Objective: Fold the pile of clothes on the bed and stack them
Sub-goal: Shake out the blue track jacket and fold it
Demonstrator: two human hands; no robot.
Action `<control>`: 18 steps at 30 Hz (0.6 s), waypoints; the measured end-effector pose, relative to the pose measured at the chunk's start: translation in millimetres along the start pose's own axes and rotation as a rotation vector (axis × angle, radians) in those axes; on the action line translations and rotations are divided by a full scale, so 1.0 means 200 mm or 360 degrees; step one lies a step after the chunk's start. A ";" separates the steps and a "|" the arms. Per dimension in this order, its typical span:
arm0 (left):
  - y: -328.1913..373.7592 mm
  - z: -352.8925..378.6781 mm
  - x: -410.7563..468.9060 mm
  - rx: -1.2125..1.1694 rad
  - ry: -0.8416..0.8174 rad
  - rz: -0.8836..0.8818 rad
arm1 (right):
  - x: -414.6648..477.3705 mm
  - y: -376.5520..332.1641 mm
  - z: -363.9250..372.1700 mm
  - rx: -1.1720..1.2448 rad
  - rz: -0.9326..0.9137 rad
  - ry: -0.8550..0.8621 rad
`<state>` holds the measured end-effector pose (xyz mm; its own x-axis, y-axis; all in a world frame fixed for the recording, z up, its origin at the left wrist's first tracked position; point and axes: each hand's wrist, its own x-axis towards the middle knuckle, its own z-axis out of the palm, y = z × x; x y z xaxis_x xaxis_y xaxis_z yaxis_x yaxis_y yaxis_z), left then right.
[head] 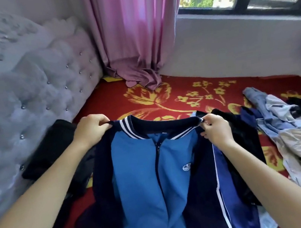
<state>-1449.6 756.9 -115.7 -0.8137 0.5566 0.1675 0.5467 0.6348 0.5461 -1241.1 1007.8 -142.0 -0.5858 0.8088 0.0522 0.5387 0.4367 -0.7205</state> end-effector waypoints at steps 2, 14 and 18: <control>0.05 0.02 0.18 -0.0340 0.0047 -0.0152 | 0.18 -0.09 0.04 -0.0074 -0.0003 0.0107; -0.34 0.73 0.05 -0.0696 -0.0671 -0.0436 | 0.24 0.28 0.46 0.0278 0.0211 -0.0413; -0.72 1.13 -0.66 -0.0242 -0.0963 -0.0981 | -0.30 0.83 0.69 -0.0158 0.0837 -0.0737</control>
<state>-1375.3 713.2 -401.1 -0.6873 0.3541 -0.6343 -0.0233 0.8620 0.5065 -1199.9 977.1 -361.1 -0.4179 0.6813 -0.6010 0.8608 0.0856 -0.5016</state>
